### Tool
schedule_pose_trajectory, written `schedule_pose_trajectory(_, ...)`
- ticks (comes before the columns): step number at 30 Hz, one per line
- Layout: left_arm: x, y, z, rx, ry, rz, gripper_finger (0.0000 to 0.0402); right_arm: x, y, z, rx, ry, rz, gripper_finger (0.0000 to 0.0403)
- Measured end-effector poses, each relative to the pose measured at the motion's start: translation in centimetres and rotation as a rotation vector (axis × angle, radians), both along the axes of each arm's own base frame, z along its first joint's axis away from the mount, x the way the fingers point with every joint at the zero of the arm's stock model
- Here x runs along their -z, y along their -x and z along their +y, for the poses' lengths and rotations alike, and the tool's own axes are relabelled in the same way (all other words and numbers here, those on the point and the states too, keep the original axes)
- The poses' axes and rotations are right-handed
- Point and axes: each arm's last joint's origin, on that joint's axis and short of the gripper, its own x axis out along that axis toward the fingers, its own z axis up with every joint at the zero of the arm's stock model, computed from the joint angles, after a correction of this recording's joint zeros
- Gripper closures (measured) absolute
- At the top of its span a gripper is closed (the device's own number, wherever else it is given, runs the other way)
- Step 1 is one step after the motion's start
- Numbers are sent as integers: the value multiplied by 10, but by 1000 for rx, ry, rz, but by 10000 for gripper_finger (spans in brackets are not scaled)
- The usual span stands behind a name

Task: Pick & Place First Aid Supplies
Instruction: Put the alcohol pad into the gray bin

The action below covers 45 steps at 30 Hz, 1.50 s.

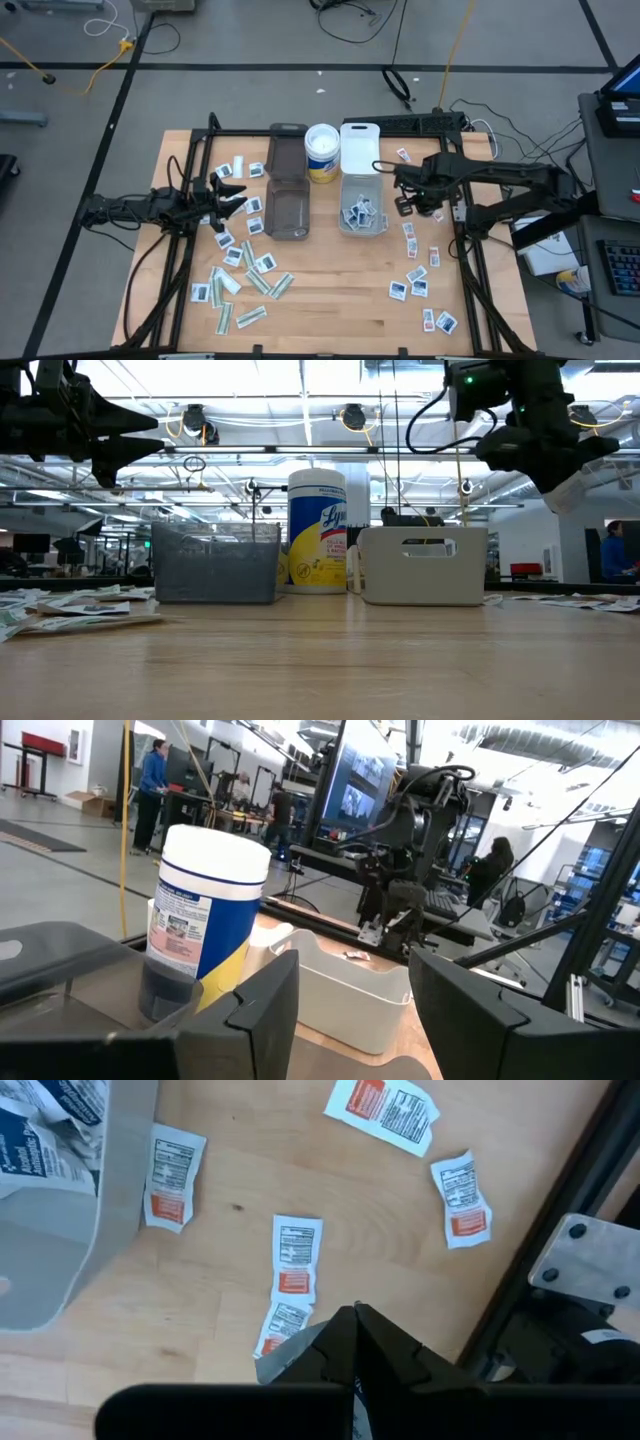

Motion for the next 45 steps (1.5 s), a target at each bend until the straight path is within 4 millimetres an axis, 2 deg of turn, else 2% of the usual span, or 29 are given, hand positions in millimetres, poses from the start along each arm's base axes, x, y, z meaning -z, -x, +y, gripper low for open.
schedule_pose_trajectory(3,0,0,0,0,0,0,206,0,-11,-3,-15,-6,13,403)
schedule_pose_trajectory(6,0,0,0,0,0,0,206,0,-32,-7,-47,-5,15,403)
schedule_pose_trajectory(14,0,0,0,0,0,0,206,-13,-98,-22,-101,23,-111,403)
schedule_pose_trajectory(21,0,0,0,0,0,0,206,-22,-136,-31,-123,38,-161,403)
schedule_pose_trajectory(26,0,0,0,0,0,0,206,-18,-147,-34,-132,43,-178,403)
schedule_pose_trajectory(35,0,0,0,0,0,1,206,17,-167,-20,-178,69,-175,403)
schedule_pose_trajectory(39,0,0,0,0,0,0,206,38,-169,-17,-171,69,-173,403)
schedule_pose_trajectory(45,0,0,0,0,0,0,206,56,-164,-16,-162,61,-162,403)
